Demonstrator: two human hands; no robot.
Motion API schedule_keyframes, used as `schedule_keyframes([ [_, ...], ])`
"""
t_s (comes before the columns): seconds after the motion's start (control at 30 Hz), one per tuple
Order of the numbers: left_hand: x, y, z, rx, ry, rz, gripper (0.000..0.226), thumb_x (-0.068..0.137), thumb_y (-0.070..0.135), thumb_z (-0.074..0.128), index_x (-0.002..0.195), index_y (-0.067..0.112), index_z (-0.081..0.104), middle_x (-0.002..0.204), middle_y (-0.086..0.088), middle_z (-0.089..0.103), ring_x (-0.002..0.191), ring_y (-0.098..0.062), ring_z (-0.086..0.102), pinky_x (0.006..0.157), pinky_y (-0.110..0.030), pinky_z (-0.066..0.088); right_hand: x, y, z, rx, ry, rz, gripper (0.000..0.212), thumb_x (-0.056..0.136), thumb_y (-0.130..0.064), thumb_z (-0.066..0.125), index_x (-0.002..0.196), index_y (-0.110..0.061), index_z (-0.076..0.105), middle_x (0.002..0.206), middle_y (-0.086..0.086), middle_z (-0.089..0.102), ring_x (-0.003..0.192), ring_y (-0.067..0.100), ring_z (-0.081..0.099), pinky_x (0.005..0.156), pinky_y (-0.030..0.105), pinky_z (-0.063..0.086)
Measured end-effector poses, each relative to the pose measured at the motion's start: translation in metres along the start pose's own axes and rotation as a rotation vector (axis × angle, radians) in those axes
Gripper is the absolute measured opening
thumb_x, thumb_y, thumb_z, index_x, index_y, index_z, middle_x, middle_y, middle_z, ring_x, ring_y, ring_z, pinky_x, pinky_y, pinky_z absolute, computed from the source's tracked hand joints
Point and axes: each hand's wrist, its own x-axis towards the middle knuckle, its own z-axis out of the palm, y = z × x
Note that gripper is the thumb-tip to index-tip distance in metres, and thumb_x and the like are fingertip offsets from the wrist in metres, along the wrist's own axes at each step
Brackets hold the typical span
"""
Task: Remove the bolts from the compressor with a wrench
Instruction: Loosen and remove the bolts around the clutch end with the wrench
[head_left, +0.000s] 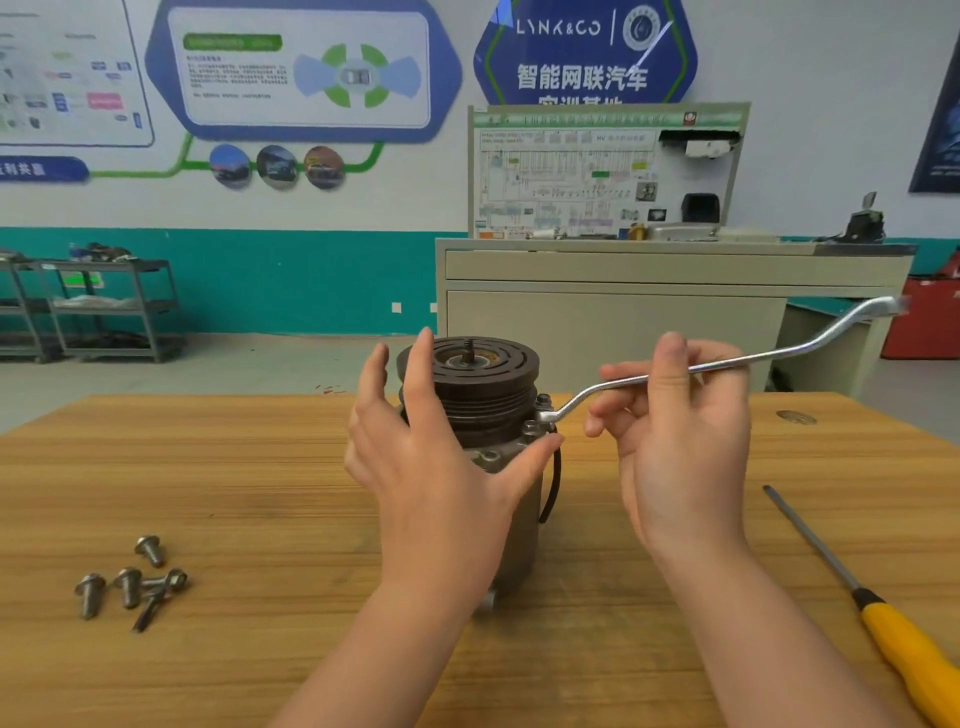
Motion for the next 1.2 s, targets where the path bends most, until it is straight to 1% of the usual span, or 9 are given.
schedule_keyframes([
  [0.2, -0.003, -0.004, 0.000, -0.005, -0.014, -0.028, 0.108, 0.065, 0.054, 0.083, 0.150, 0.027, 0.022, 0.154, -0.009, 0.021, 0.143, -0.023, 0.017, 0.113, -0.045, 0.016, -0.016, 0.001, 0.009, -0.181, -0.130, -0.239, 0.012, 0.093, -0.034, 0.055, 0.085, -0.041, 0.050, 0.078, 0.004, 0.065, 0.055, 0.018, 0.065, 0.050, 0.027, 0.053],
  [0.33, -0.001, -0.004, -0.001, -0.031, -0.011, -0.061, 0.099, 0.066, 0.051, 0.079, 0.147, 0.024, 0.029, 0.152, -0.009, 0.023, 0.142, -0.025, 0.020, 0.112, -0.049, 0.020, -0.013, 0.003, 0.007, -0.198, -0.084, -0.197, 0.009, 0.097, -0.030, 0.051, 0.089, -0.030, 0.047, 0.077, 0.003, 0.066, 0.055, 0.019, 0.066, 0.050, 0.029, 0.054],
  [0.4, -0.001, -0.005, -0.003, -0.019, 0.017, -0.052, 0.081, 0.065, 0.047, 0.083, 0.132, 0.023, 0.044, 0.149, -0.011, 0.027, 0.140, -0.027, 0.022, 0.110, -0.051, 0.021, -0.010, 0.005, 0.005, -0.157, -0.026, -0.096, 0.011, 0.098, -0.032, 0.049, 0.091, -0.024, 0.046, 0.074, 0.002, 0.067, 0.054, 0.018, 0.065, 0.050, 0.028, 0.054],
  [0.5, -0.009, 0.000, -0.005, 0.010, 0.073, 0.050, 0.037, 0.066, 0.042, 0.084, 0.086, 0.023, 0.059, 0.142, -0.012, 0.036, 0.135, -0.029, 0.027, 0.103, -0.045, 0.022, 0.000, 0.006, -0.001, 0.082, 0.137, 0.148, 0.012, 0.102, -0.026, 0.043, 0.096, -0.016, 0.047, 0.068, 0.004, 0.068, 0.053, 0.015, 0.064, 0.051, 0.025, 0.054],
  [0.6, -0.021, 0.011, 0.000, 0.092, 0.065, 0.112, 0.027, 0.069, 0.042, 0.082, 0.068, 0.021, 0.065, 0.145, -0.014, 0.041, 0.134, -0.031, 0.028, 0.100, -0.052, 0.028, 0.009, 0.004, -0.012, 0.279, 0.274, 0.282, 0.014, 0.104, -0.025, 0.042, 0.099, -0.012, 0.047, 0.067, 0.008, 0.067, 0.054, 0.013, 0.063, 0.051, 0.023, 0.053],
  [0.73, -0.020, 0.023, 0.010, 0.173, 0.019, 0.037, 0.030, 0.068, 0.034, 0.087, 0.067, 0.011, 0.068, 0.146, -0.020, 0.044, 0.130, -0.046, 0.043, 0.098, -0.063, 0.039, 0.012, 0.007, -0.017, 0.361, 0.317, 0.342, 0.014, 0.104, -0.025, 0.043, 0.100, -0.012, 0.047, 0.063, 0.006, 0.067, 0.054, 0.012, 0.064, 0.050, 0.021, 0.052],
  [0.9, -0.018, 0.024, 0.016, 0.184, 0.021, 0.007, 0.029, 0.069, 0.024, 0.088, 0.069, 0.001, 0.069, 0.141, -0.026, 0.047, 0.123, -0.046, 0.050, 0.096, -0.064, 0.043, 0.010, 0.012, -0.015, 0.363, 0.306, 0.377, 0.013, 0.103, -0.025, 0.045, 0.102, -0.012, 0.048, 0.064, 0.007, 0.068, 0.053, 0.013, 0.063, 0.050, 0.022, 0.052],
  [1.07, -0.019, 0.034, 0.023, 0.160, 0.077, -0.052, 0.017, 0.077, 0.018, 0.082, 0.076, 0.002, 0.075, 0.146, -0.021, 0.045, 0.129, -0.046, 0.044, 0.100, -0.066, 0.038, 0.015, 0.010, -0.019, 0.387, 0.320, 0.365, 0.013, 0.104, -0.024, 0.045, 0.101, -0.012, 0.047, 0.064, 0.007, 0.068, 0.052, 0.014, 0.063, 0.049, 0.022, 0.052],
  [1.2, -0.019, 0.048, 0.023, 0.065, 0.137, -0.119, 0.017, 0.083, 0.026, 0.076, 0.082, 0.009, 0.077, 0.151, -0.011, 0.040, 0.137, -0.038, 0.035, 0.108, -0.058, 0.033, 0.020, 0.011, -0.027, 0.391, 0.348, 0.331, 0.013, 0.104, -0.024, 0.043, 0.105, -0.011, 0.045, 0.066, 0.008, 0.068, 0.054, 0.015, 0.064, 0.050, 0.023, 0.052],
])
